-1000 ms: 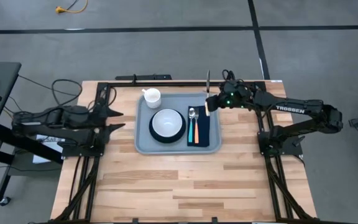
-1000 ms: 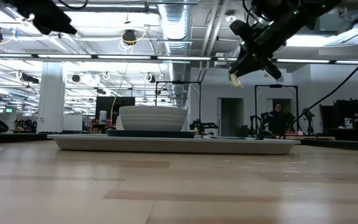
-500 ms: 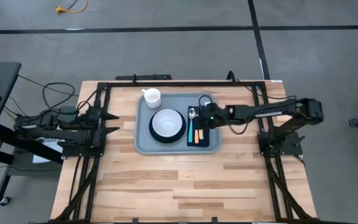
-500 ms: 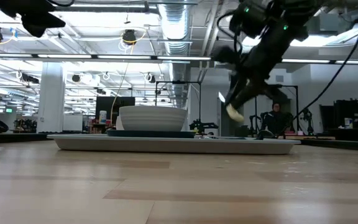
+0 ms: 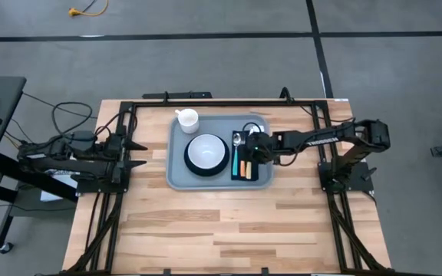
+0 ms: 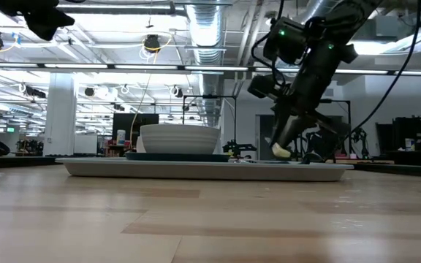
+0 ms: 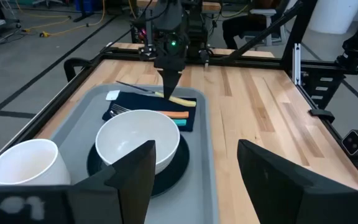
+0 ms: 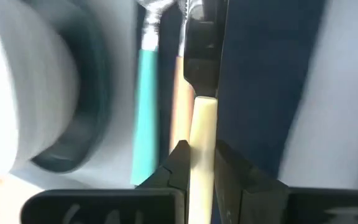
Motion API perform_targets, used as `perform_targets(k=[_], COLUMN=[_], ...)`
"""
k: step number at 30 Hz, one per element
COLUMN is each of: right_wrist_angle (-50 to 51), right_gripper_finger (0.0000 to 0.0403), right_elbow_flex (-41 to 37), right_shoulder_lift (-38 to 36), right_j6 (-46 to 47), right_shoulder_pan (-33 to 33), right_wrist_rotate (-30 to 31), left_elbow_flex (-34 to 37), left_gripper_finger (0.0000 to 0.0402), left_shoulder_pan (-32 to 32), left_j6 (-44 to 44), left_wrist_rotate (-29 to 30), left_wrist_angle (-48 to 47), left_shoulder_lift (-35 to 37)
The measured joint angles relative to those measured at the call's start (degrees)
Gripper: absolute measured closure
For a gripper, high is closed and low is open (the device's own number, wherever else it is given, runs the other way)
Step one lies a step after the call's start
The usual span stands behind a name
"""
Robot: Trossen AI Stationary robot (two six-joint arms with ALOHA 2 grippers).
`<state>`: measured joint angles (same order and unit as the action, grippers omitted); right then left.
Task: Set up tray
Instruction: Put the yellow knife on top of the black napkin to the right of the orange fork
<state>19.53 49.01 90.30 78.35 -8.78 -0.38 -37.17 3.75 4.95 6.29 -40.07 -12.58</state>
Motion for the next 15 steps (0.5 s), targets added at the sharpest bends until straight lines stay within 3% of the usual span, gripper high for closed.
perform_targets(k=[6,15], right_wrist_angle=[2.87,2.66], right_gripper_finger=[0.0376,0.0376], right_elbow_flex=[0.00,0.00], right_shoulder_lift=[0.00,0.29], right_j6=[0.74,-1.88], right_shoulder_pan=[-1.55,-4.08], right_wrist_rotate=[-5.39,-7.66], left_elbow_flex=[0.00,0.00], left_gripper_finger=[0.0187,0.0187], left_shoulder_pan=[0.00,0.01], left_j6=[-0.22,-0.27], left_wrist_rotate=[-0.08,-0.08], left_wrist_angle=[0.08,0.09], left_shoulder_lift=[0.00,0.00])
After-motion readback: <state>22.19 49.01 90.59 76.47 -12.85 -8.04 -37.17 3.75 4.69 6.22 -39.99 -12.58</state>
